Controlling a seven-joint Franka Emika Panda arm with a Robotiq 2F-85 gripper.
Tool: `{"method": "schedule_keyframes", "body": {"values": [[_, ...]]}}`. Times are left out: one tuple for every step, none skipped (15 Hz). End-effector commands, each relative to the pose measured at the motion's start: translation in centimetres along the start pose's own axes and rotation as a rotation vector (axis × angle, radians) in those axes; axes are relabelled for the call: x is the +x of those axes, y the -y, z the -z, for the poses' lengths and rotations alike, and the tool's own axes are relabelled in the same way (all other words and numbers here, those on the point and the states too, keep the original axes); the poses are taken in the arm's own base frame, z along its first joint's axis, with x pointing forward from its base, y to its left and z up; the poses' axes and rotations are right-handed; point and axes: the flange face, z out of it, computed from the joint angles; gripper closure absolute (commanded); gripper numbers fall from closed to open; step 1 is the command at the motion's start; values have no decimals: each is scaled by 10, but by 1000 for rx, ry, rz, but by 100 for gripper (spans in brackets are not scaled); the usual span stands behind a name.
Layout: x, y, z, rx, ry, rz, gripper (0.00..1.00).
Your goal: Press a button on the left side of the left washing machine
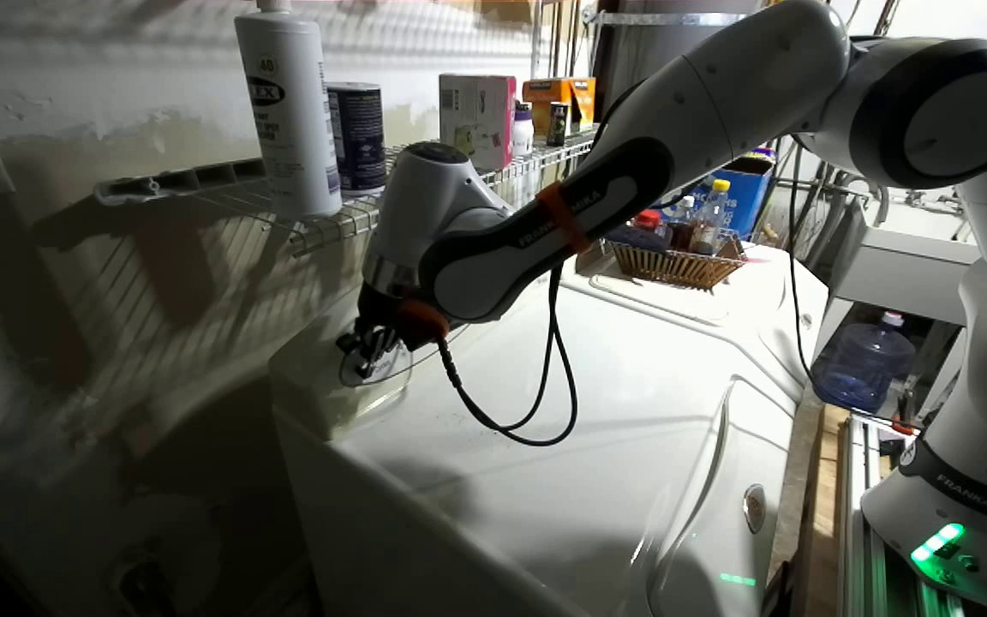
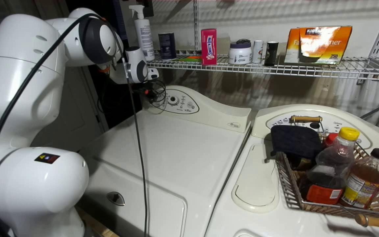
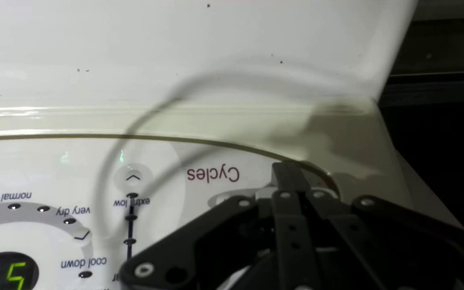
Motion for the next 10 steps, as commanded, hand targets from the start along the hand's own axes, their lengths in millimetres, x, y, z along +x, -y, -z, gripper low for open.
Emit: {"method": "schedule_keyframes", "body": {"values": [[14,-22,-3,-57,-22,31,100],[14,-21,-2,-53,-33,41,100],[15,-23,-2,-64,-42,50,100],[16,-24,-3,-70,-56,67,100],[17,-24,-3,-76,-64,77,100],[17,-24,-4,-86,-73,88,100],[17,-23,-5,-86,-75,98,100],[17,-23,-5,-90,-78,103,100],[17,-22,-6,-92,-80,108,100],[17,-22,-6,-93,-82,110,100]]}}
